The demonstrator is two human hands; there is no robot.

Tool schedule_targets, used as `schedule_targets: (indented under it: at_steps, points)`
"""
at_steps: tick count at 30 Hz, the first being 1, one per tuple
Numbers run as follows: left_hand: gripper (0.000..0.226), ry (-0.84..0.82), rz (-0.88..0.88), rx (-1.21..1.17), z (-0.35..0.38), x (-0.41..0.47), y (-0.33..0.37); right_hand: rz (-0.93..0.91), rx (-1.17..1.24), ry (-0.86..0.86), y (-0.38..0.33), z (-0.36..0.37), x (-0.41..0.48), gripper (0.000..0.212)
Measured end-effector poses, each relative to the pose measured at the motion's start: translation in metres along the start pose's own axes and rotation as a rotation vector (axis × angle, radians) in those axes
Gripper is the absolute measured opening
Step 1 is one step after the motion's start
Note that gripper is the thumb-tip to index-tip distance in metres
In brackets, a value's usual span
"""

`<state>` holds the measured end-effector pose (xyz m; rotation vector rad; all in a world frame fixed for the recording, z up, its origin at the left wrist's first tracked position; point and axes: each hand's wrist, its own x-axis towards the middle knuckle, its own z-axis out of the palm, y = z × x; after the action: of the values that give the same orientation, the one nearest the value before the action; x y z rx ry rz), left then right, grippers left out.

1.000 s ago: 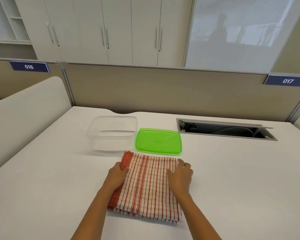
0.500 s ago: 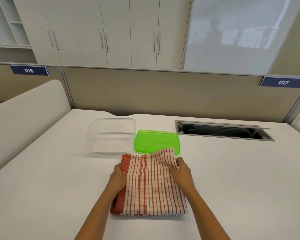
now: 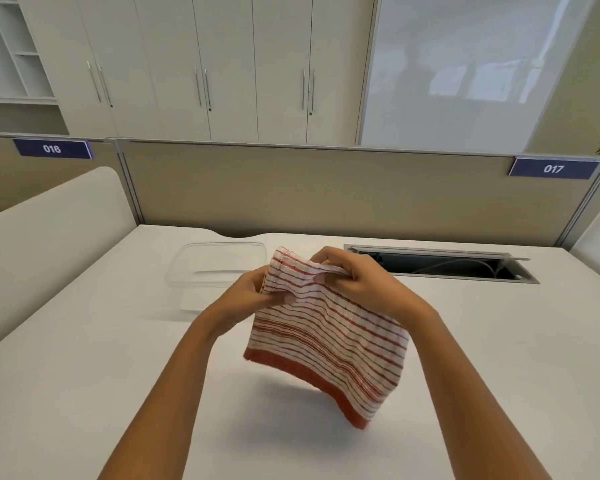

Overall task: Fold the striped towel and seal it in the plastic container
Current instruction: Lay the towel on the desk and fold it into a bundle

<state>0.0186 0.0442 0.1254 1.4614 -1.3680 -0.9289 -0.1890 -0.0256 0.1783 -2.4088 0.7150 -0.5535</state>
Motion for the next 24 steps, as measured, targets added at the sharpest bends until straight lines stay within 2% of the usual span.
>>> schedule_targets:
  at_steps: [2,5,9,16,20,22,24]
  points:
    - [0.025,0.022,0.011,-0.064,0.004,-0.001,0.004,-0.009,0.024,0.021,0.000,-0.007,0.000,0.027]
    - [0.026,0.080,0.040,-0.177,0.008,-0.003,0.008,0.009,0.058,0.042,0.009,-0.015,-0.001,0.021]
    - [0.013,0.146,0.082,-0.192,0.011,-0.005,0.018,0.086,0.023,-0.028,0.024,-0.017,-0.007,0.031]
    - [0.015,0.191,0.182,-0.230,0.006,-0.007,0.034,0.282,-0.048,-0.130,0.067,-0.009,-0.017,0.031]
    - [0.024,0.208,0.208,-0.254,0.003,-0.009,0.035,0.297,0.197,0.015,0.082,-0.008,-0.027,0.020]
    - [0.028,0.223,0.214,-0.286,0.001,-0.010,0.034,0.232,0.429,0.126,0.081,-0.006,-0.032,0.020]
    - [0.028,0.234,0.207,-0.294,0.001,-0.009,0.031,0.195,0.717,0.246,0.082,0.000,-0.034,0.029]
